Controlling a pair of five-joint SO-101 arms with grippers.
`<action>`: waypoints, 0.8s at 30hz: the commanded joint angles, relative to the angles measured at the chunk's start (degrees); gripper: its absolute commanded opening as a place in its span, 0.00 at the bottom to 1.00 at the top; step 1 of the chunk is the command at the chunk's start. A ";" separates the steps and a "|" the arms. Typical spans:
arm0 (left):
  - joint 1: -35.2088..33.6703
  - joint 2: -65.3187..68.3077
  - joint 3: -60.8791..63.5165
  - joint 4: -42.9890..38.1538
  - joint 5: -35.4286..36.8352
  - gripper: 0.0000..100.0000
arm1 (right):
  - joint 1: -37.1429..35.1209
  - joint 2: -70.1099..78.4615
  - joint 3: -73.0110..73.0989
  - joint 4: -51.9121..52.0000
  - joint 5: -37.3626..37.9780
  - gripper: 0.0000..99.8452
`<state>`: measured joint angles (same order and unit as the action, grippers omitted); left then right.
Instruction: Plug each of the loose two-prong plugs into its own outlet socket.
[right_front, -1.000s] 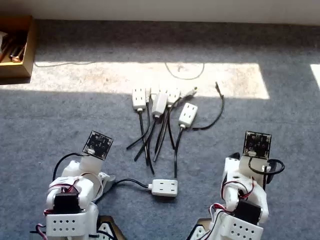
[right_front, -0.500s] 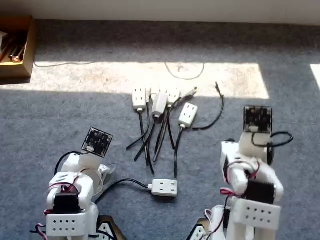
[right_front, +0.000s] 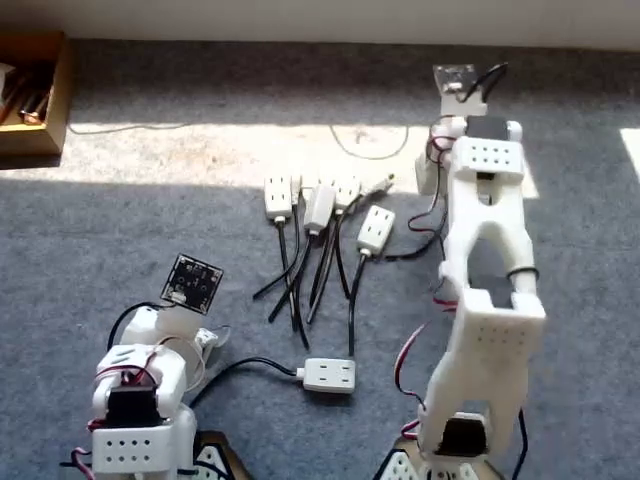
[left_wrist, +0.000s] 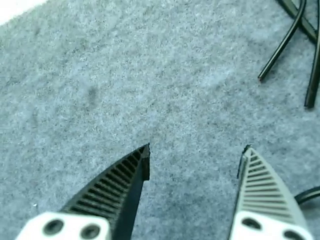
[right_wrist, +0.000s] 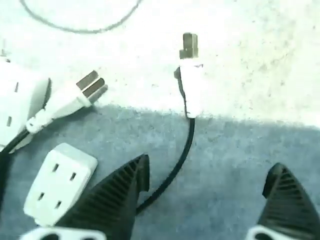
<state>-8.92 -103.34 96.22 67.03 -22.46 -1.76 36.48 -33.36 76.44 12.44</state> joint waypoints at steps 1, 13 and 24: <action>-0.75 -0.13 1.01 -0.79 0.18 0.29 | 2.15 11.82 -20.62 4.70 1.05 0.36; -0.75 0.22 1.01 -0.79 0.18 0.29 | 3.38 36.44 -56.84 13.49 3.34 0.32; -0.75 0.22 1.01 -0.79 0.18 0.29 | 2.68 39.25 -59.65 17.10 8.70 0.11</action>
<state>-8.92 -103.34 96.22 67.03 -22.46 1.67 77.01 -90.51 91.47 18.24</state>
